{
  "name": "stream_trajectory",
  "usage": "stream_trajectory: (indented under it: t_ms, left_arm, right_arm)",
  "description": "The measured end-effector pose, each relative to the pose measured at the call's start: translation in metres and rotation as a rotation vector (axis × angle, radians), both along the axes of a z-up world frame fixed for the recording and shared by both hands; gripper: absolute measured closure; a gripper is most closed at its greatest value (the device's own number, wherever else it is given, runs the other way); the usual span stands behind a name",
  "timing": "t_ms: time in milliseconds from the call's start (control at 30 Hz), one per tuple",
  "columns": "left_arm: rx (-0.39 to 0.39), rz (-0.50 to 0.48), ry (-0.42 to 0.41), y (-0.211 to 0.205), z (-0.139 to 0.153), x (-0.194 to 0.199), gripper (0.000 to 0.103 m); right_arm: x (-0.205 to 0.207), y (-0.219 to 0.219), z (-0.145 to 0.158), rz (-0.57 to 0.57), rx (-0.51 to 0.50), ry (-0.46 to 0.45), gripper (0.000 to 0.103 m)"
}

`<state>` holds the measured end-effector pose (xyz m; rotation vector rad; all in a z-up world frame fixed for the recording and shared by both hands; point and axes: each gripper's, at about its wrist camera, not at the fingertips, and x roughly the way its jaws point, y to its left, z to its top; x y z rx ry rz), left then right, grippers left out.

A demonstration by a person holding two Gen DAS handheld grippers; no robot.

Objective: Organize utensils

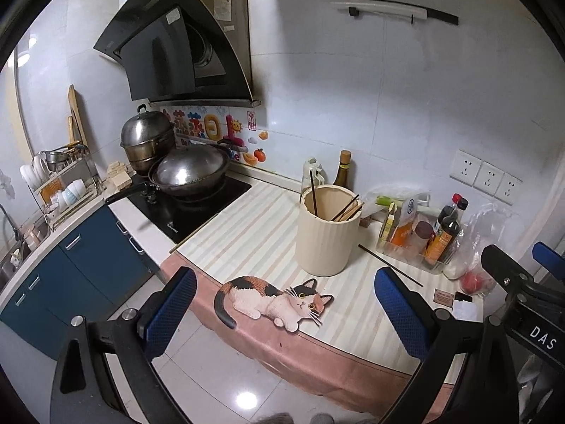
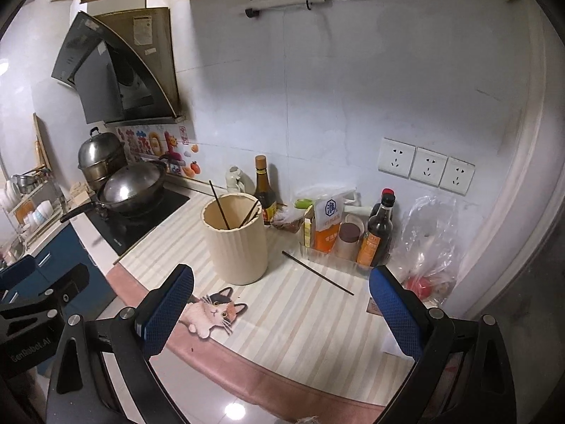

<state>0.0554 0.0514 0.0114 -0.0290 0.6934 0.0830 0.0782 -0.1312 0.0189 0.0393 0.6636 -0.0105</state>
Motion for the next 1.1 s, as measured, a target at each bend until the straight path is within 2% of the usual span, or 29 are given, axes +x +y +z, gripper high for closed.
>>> stream_trajectory:
  t_ms: [300, 567, 833, 1100]
  left_arm:
    - [-0.003, 0.039, 0.033, -0.004, 0.007, 0.009, 0.0]
    - [-0.008, 0.075, 0.095, -0.004, 0.001, 0.034, 0.0]
    - [-0.008, 0.077, 0.148, -0.006, -0.001, 0.06, 0.0]
    - [-0.006, 0.078, 0.185, -0.011, -0.008, 0.076, 0.0]
  right_arm:
    - [0.018, -0.004, 0.012, 0.015, -0.01, 0.023, 0.0]
    - [0.055, -0.004, 0.001, 0.052, -0.026, 0.085, 0.0]
    - [0.087, -0.006, 0.0, 0.059, -0.039, 0.108, 0.0]
    - [0.105, -0.004, -0.005, 0.078, -0.045, 0.152, 0.0]
